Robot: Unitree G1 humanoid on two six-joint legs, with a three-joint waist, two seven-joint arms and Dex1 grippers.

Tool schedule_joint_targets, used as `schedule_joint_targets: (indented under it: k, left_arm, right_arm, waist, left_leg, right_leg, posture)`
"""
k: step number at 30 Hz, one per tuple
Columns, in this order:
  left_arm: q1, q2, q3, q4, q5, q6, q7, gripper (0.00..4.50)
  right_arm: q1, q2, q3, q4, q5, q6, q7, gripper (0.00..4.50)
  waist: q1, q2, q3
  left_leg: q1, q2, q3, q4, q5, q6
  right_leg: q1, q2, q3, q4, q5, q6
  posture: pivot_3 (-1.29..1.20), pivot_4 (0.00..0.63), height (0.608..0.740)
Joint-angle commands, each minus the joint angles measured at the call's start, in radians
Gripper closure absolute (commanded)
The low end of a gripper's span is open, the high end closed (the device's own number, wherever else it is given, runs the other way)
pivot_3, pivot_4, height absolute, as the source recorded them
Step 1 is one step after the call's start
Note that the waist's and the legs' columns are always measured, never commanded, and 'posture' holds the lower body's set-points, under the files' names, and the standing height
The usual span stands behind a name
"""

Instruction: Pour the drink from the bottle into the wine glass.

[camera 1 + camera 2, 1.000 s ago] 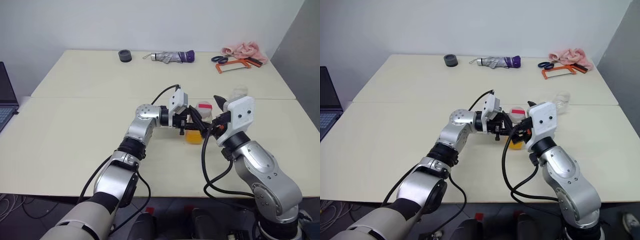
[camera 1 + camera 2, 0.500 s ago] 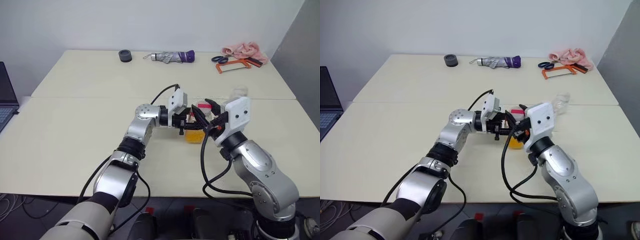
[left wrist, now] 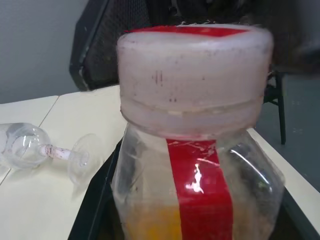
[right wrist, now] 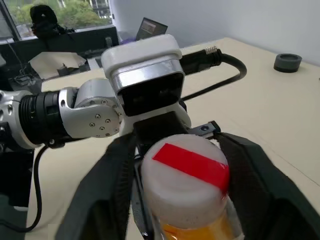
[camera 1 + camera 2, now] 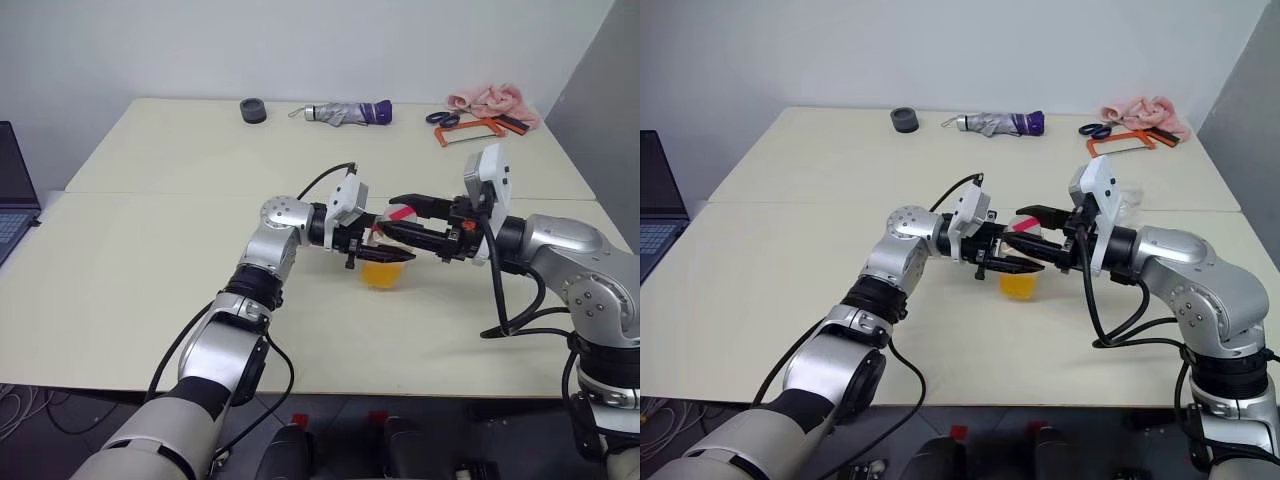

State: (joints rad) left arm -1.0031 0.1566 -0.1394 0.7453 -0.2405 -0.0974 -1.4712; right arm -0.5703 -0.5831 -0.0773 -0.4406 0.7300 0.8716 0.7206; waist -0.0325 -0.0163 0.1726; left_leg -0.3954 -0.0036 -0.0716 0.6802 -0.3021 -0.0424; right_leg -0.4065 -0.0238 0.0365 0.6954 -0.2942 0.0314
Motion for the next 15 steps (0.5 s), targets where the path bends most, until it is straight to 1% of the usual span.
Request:
schedule_joint_targets:
  k: [1,2,5,7,11,15]
  left_arm:
    - [-0.003,-0.001,0.016,-0.048,-0.013,-0.011,0.021,2.72]
    - [-0.001,0.0,0.016,-0.05,-0.013,-0.011,0.023,2.72]
    - [0.004,0.005,0.016,-0.05,-0.013,-0.012,0.027,2.72]
    - [0.004,0.007,0.017,-0.047,-0.014,-0.012,0.029,2.72]
    - [0.001,0.007,0.018,-0.039,-0.017,-0.009,0.027,2.72]
    - [-0.007,0.003,0.017,-0.024,-0.015,-0.013,0.023,2.72]
  right_arm:
    - [0.035,0.009,-0.075,-0.097,0.047,-0.019,-0.054,0.55]
    - [0.048,0.009,-0.086,-0.123,0.062,-0.012,-0.069,0.21]
    - [0.105,0.01,-0.109,-0.234,0.088,-0.004,-0.135,0.2]
    - [0.128,0.024,-0.101,-0.293,0.072,-0.011,-0.2,0.2]
    - [0.131,0.037,-0.02,-0.329,-0.042,-0.05,-0.295,0.2]
    - [0.118,0.038,0.06,-0.299,-0.149,-0.107,-0.318,0.2]
  waist:
    - [0.0,0.0,0.0]
    - [0.0,0.0,0.0]
    - [0.001,0.0,0.0]
    - [0.0,0.0,0.0]
    - [-0.001,0.0,0.0]
    - [-0.001,0.0,0.0]
  left_leg:
    - [0.0,0.0,0.0,0.0,0.0,0.0]
    - [0.0,0.0,0.0,0.0,0.0,0.0]
    - [0.0,0.0,-0.001,0.0,0.0,0.0]
    - [0.0,0.0,-0.001,0.0,0.0,0.0]
    - [0.0,0.0,0.0,0.0,0.0,0.0]
    - [0.0,-0.001,0.0,0.0,0.001,0.0]
  right_leg:
    - [0.0,0.0,0.0,0.0,0.0,0.0]
    - [0.0,0.0,0.0,0.0,0.0,0.0]
    - [0.0,0.0,0.0,0.0,0.0,0.0]
    - [0.0,0.0,0.0,0.0,0.0,0.0]
    - [0.0,0.0,0.0,0.001,0.0,0.0]
    - [0.0,0.0,0.0,0.001,0.0,0.0]
  posture:
    - [0.0,0.15,0.74]
    - [0.0,0.15,0.74]
    - [0.0,0.15,0.74]
    - [0.0,0.15,0.74]
    - [0.0,0.15,0.74]
    - [0.0,0.15,0.74]
